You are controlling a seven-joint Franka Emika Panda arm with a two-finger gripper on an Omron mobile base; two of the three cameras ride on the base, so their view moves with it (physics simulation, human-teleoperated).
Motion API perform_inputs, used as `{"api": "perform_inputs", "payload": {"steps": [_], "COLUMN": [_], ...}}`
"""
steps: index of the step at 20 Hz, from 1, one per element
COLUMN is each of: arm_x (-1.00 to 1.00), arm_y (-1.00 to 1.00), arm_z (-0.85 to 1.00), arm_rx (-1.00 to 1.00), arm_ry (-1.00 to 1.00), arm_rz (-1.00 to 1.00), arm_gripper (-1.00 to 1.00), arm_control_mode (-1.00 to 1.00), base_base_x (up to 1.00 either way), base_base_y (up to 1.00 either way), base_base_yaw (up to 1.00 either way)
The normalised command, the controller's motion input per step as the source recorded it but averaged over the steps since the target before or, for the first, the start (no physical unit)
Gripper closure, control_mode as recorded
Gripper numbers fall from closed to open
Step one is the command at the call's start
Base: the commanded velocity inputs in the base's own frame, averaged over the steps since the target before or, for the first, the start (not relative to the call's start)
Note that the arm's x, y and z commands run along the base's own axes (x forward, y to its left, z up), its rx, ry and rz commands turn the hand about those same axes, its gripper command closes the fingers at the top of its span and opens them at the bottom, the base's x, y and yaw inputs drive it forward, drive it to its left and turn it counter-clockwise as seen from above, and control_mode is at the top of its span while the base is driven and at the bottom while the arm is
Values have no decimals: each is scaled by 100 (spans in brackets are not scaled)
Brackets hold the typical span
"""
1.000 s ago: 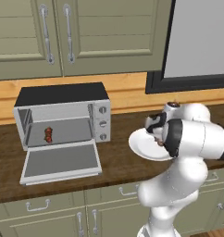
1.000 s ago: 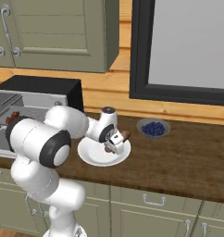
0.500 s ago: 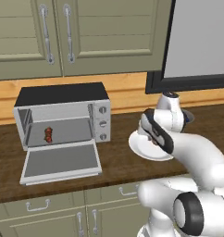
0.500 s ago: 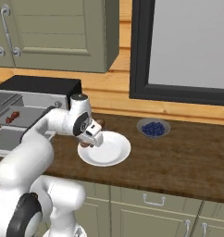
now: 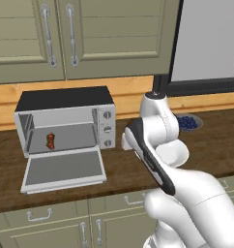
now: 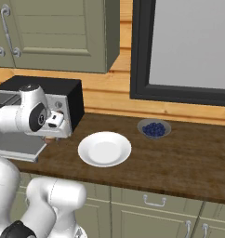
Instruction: Pick up the kebab skewer and baguette bread, and place them inside the toaster oven. Close the toaster oven door and start by setting the timer.
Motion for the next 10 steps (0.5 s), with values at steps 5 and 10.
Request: {"api": "perform_inputs", "payload": {"steps": [5, 10], "arm_x": [6, 22], "arm_y": [100, 83], "arm_z": [37, -1], "arm_rx": [1, 9], "arm_ry": [12, 14], "arm_rz": [8, 0], "arm_gripper": [100, 100], "arm_control_mode": [-100, -100], "base_base_x": [0, 0], "base_base_y": [0, 0], "base_base_yaw": [0, 0]}}
